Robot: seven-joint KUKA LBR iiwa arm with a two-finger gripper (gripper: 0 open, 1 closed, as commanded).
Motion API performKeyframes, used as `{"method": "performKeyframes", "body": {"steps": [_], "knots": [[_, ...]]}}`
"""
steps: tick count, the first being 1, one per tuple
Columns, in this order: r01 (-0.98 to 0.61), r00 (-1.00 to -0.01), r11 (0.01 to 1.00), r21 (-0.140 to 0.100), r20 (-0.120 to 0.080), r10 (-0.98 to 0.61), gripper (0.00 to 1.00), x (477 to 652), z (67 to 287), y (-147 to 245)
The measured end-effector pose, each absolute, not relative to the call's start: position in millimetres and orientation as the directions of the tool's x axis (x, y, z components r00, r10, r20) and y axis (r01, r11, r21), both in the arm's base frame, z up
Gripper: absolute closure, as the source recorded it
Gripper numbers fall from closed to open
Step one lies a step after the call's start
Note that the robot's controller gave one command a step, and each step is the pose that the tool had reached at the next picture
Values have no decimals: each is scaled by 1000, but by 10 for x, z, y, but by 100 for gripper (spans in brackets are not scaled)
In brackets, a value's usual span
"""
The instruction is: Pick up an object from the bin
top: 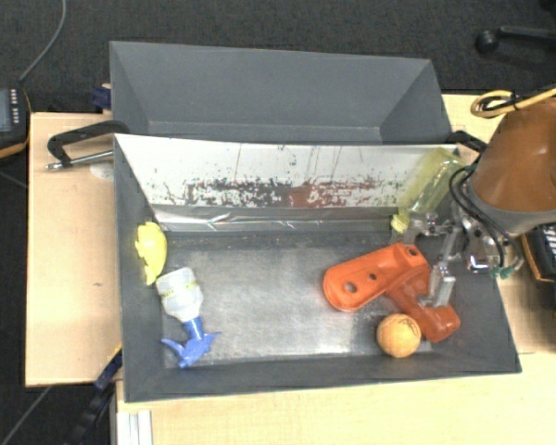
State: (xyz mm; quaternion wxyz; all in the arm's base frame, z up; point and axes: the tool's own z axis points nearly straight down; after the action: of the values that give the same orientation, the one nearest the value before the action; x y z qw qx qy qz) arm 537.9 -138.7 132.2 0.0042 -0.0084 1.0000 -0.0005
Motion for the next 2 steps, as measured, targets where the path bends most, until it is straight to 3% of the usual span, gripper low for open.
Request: {"method": "performKeyframes", "body": {"steps": [1, 2], "knots": [[-180, -984, 984, 17, -21, -180, 100, 5512, 763, -1256], [-180, -983, 984, 16, -23, -180, 100, 5516, 765, -1254]]}}
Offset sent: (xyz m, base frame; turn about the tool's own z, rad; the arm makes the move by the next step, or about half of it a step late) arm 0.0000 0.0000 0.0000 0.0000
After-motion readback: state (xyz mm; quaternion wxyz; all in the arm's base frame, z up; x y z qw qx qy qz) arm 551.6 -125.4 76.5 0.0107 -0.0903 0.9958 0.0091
